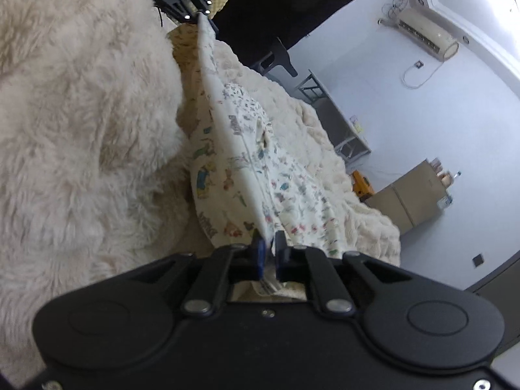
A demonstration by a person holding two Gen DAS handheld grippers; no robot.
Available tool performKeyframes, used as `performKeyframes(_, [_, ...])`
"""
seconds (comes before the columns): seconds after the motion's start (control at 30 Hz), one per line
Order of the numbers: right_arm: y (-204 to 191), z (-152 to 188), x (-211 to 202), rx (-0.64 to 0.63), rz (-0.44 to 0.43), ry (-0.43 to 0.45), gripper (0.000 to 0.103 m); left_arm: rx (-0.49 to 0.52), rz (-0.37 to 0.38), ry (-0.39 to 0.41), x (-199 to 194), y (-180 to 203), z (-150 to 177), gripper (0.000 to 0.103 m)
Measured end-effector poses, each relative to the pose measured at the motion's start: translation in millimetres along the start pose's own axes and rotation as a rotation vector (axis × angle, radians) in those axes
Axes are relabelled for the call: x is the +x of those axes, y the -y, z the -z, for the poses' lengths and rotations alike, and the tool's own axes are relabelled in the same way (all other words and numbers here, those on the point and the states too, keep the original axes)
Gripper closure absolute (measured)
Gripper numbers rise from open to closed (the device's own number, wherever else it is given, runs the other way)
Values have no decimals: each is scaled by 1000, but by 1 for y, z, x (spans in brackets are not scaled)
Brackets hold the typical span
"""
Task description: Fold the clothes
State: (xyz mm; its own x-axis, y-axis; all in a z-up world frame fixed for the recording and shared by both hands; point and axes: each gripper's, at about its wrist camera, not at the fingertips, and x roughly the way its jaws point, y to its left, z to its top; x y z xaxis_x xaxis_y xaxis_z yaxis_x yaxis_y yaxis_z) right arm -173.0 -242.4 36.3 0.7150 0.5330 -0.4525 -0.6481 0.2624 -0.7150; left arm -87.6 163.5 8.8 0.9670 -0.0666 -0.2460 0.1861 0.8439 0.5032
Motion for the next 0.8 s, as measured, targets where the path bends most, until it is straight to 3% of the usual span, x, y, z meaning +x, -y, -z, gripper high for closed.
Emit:
performKeyframes(0.13, [15,2,11,64,-16,21,98,25,1,-19,31,-18,-17,97])
performKeyframes(0.33, [80,11,29,316,-18,76,98,20,21,-48,93,-55,-56,97])
performKeyframes(0.4, [112,23,49,435,-38,65,98,-6,61,-84,134,-75,-78,97])
performKeyframes(0.53, [154,47,92,596,-84,35,98,43,97,-192,213,-98,-108,97])
performKeyframes(0.73, [188,88,153,795,-134,-24,98,-55,117,-311,293,-114,-120,96])
performKeyframes(0.8, [191,95,159,837,-135,-44,98,-63,117,-320,302,-110,-122,97])
